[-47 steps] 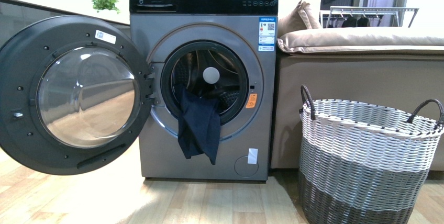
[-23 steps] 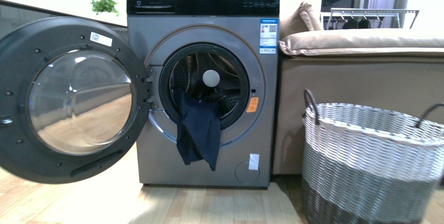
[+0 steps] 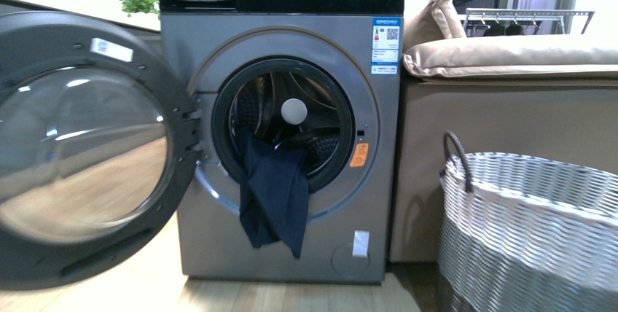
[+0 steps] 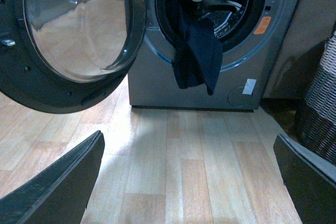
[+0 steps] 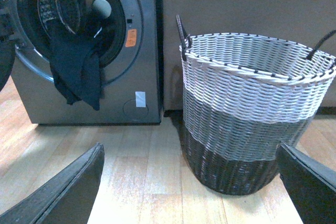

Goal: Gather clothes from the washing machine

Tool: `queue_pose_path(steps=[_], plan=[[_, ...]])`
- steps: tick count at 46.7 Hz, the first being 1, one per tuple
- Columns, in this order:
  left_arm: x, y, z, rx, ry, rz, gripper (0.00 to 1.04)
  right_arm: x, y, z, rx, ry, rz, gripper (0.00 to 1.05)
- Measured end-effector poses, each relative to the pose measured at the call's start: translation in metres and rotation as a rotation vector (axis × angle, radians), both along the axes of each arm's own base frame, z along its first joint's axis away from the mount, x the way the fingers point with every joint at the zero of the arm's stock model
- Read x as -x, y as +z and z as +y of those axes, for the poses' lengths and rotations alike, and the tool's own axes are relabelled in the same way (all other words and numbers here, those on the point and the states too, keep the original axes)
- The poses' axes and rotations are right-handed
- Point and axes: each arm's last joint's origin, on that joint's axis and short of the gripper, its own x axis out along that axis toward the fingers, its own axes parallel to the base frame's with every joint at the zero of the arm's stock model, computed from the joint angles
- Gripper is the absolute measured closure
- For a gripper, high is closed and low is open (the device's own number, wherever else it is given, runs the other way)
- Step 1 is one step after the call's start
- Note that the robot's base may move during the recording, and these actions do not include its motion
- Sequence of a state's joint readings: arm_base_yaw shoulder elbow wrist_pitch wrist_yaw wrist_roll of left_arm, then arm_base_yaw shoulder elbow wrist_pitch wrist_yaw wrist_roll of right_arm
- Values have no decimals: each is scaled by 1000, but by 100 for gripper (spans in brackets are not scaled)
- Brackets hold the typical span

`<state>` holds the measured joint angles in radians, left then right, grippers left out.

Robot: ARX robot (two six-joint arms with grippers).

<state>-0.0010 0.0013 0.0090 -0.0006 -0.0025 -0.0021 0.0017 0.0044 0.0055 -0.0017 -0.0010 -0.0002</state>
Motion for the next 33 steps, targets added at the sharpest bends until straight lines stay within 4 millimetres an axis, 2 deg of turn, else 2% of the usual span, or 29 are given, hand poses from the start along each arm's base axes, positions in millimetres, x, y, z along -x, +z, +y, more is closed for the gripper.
queue_pose_path(steps=[33], plan=[[0,0,0,0,-3,2,6,0,0,0,0,-2,3,7]])
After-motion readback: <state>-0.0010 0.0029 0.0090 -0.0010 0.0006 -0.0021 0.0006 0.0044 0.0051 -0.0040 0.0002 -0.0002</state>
